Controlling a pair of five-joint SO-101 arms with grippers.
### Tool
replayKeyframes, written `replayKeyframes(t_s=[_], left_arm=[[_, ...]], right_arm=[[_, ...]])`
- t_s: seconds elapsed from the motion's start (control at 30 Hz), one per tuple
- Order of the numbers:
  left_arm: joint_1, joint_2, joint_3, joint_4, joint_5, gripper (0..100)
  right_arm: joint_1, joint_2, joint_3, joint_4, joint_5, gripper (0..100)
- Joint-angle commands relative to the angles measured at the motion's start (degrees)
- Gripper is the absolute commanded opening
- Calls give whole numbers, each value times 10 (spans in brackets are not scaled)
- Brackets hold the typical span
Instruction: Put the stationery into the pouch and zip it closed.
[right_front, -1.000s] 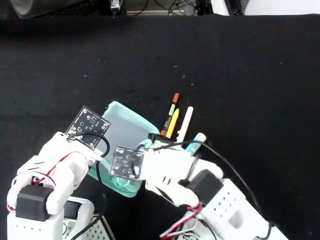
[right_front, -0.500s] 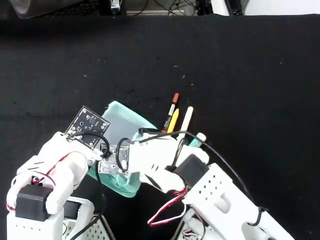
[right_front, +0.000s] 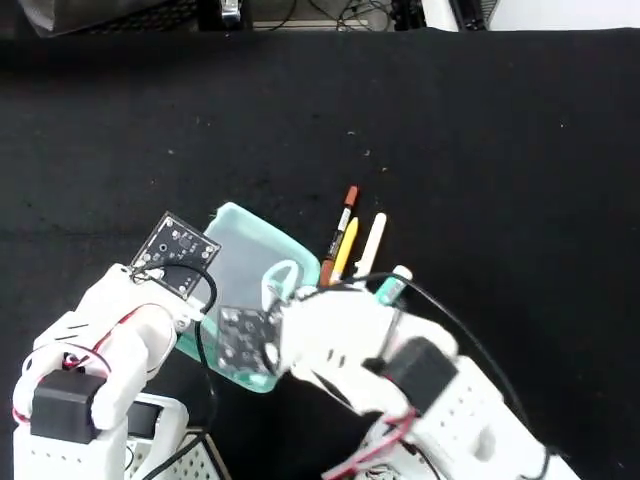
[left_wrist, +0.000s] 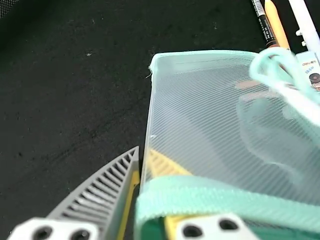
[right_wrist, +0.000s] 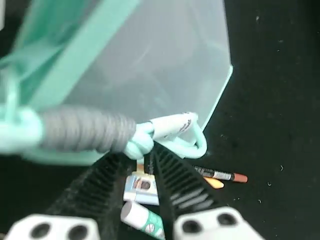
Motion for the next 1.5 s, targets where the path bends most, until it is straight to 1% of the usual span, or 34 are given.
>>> replayKeyframes(t_s=[0.0,0.13,0.23,0.33,0.53,0.7,0.77,0.93,1.0,1.17,1.3,1.47], left_arm=[[4,0,-2,-1,4,29],[4,-2,-2,-3,6,29],[3,-2,-2,-3,6,29],[0,-2,-5,-4,13,29],[-1,-2,-7,-36,77,29],[-6,-3,-8,-60,123,29],[-29,-3,-8,-74,139,29],[-115,-3,-5,-113,166,29],[-131,-3,-5,-117,171,29],[-130,-2,-7,-115,171,29],[-134,-2,-8,-117,178,29],[-135,-2,-8,-116,192,29]], right_arm=[[-9,-51,-6,42,0,12],[-8,-93,-6,90,3,12],[20,-117,-6,122,4,12],[81,-144,-6,131,4,12],[215,-201,13,86,-11,12],[271,-254,63,41,-36,12],[289,-276,71,26,-47,12],[343,-299,73,-15,-54,12],[356,-298,73,-33,-74,12],[358,-298,70,-73,-119,12],[360,-297,73,-95,-122,12],[381,-274,72,-100,-120,12]])
